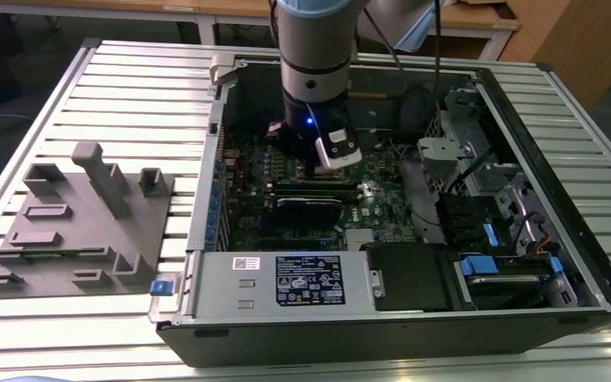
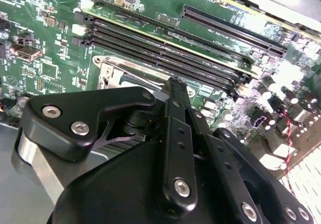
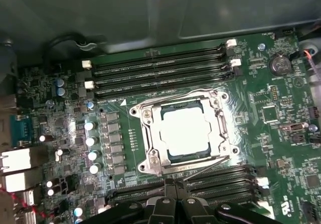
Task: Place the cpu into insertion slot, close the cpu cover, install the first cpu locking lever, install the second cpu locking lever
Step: 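Install the second cpu locking lever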
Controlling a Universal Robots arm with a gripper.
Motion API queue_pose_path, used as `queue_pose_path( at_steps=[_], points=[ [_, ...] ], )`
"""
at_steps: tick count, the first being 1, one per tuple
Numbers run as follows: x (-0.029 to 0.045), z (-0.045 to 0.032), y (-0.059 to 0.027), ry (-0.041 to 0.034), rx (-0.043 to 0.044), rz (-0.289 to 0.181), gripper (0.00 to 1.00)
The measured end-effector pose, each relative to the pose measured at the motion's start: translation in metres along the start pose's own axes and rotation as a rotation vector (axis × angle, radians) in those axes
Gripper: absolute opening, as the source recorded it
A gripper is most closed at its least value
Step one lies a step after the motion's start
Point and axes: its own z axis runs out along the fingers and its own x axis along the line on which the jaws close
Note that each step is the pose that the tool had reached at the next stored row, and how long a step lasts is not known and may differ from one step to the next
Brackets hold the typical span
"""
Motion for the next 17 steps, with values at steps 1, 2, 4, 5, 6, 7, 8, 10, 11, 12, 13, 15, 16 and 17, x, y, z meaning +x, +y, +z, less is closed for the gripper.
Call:
queue_pose_path(
  at_steps=[1,2,4,5,6,7,8,10,11,12,13,15,16,17],
  points=[
    [0.0001,0.0018,0.0000,0.0000,0.0000,0.000,0.11],
    [0.0003,0.0035,-0.0001,0.0001,0.0002,0.000,0.11],
    [0.0006,0.0072,-0.0003,0.0001,0.0001,0.000,0.11],
    [0.0007,0.0091,-0.0003,0.0001,0.0002,0.000,0.11],
    [0.0008,0.0107,-0.0004,0.0001,0.0000,0.000,0.11],
    [0.0009,0.0119,-0.0004,0.0000,-0.0001,0.000,0.11],
    [0.0010,0.0127,-0.0004,0.0000,0.0000,0.000,0.11],
    [0.0010,0.0136,-0.0004,0.0000,0.0000,0.000,0.11],
    [0.0011,0.0140,-0.0004,0.0001,0.0001,0.000,0.11],
    [0.0013,0.0143,-0.0004,0.0001,-0.0001,0.000,0.11],
    [0.0015,0.0145,-0.0005,0.0002,-0.0002,0.000,0.11],
    [0.0025,0.0148,-0.0007,0.0004,-0.0014,0.000,0.11],
    [0.0035,0.0148,-0.0009,0.0006,-0.0028,0.000,0.11],
    [0.0048,0.0148,-0.0011,0.0009,-0.0045,0.000,0.11]
  ],
)
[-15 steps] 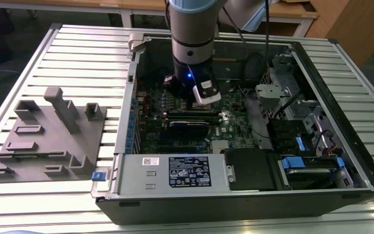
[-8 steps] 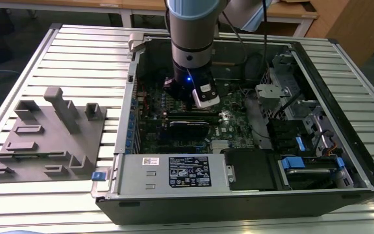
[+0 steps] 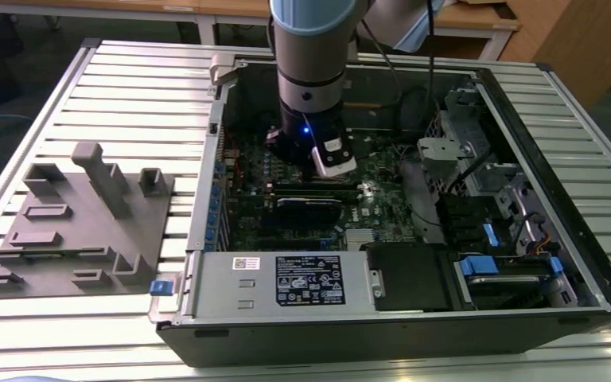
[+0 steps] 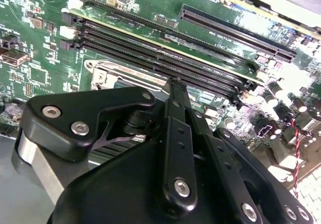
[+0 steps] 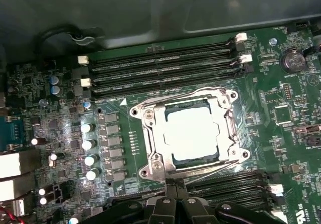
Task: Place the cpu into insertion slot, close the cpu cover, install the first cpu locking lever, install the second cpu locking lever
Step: 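Install the second cpu locking lever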
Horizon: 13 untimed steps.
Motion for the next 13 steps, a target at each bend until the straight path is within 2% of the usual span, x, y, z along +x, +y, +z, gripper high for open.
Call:
queue_pose_path(
  at_steps=[6,13],
  points=[
    [0.0104,0.0001,-0.0021,0.0020,-0.0102,0.001,0.11],
    [0.0143,0.0018,-0.0030,0.0024,-0.0118,0.001,0.11]
  ],
)
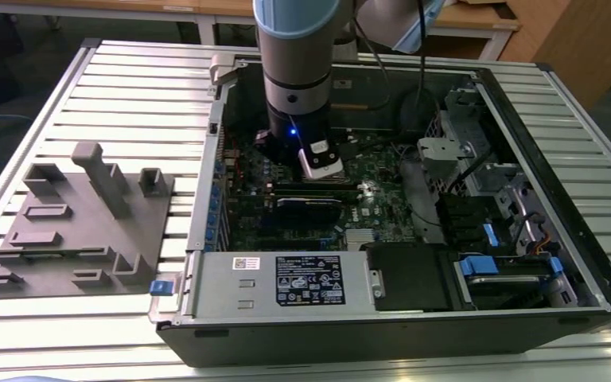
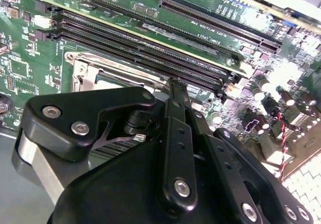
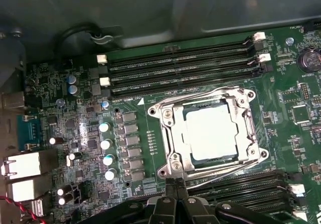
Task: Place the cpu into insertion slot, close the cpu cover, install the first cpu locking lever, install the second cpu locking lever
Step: 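Install the second cpu locking lever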
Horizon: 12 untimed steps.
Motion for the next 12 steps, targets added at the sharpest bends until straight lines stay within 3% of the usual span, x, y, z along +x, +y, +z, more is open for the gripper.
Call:
queue_pose_path(
  at_steps=[3,7,12],
  points=[
    [0.0001,0.0001,0.0000,0.0004,-0.0027,0.000,0.11],
    [0.0001,0.0004,0.0000,0.0032,-0.0181,0.002,0.11],
    [0.0002,0.0032,-0.0008,0.0044,-0.0242,0.002,0.11]
  ],
)
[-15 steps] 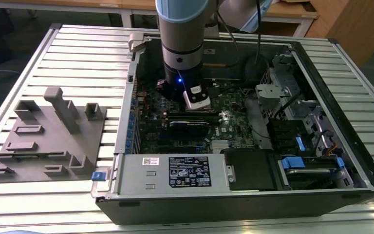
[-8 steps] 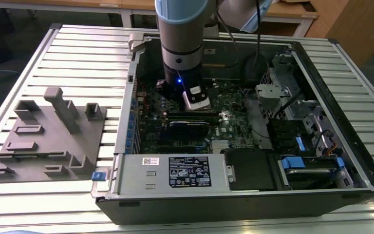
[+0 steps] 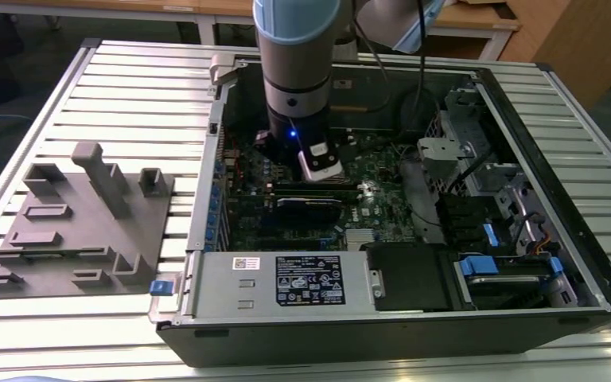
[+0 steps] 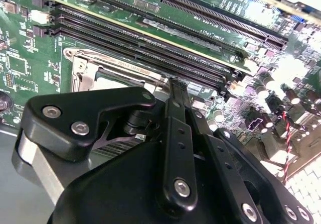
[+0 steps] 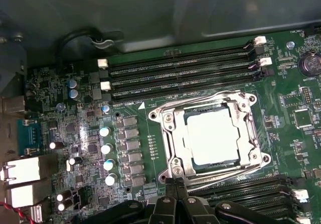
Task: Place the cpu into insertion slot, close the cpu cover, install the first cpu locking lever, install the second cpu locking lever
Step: 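Install the second cpu locking lever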
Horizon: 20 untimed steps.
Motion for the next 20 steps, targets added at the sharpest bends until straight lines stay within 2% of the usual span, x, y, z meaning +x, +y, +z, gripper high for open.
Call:
queue_pose_path(
  at_steps=[2,7,12,15,20],
  points=[
    [0.0000,0.0011,-0.0003,0.0008,-0.0043,0.000,0.11],
    [0.0001,0.0025,-0.0007,0.0049,-0.0261,0.002,0.11],
    [0.0002,0.0047,-0.0015,0.0077,-0.0413,0.003,0.11],
    [0.0004,0.0070,-0.0027,0.0084,-0.0459,0.004,0.11],
    [0.0008,0.0099,-0.0049,0.0089,-0.0481,0.004,0.11]
  ],
)
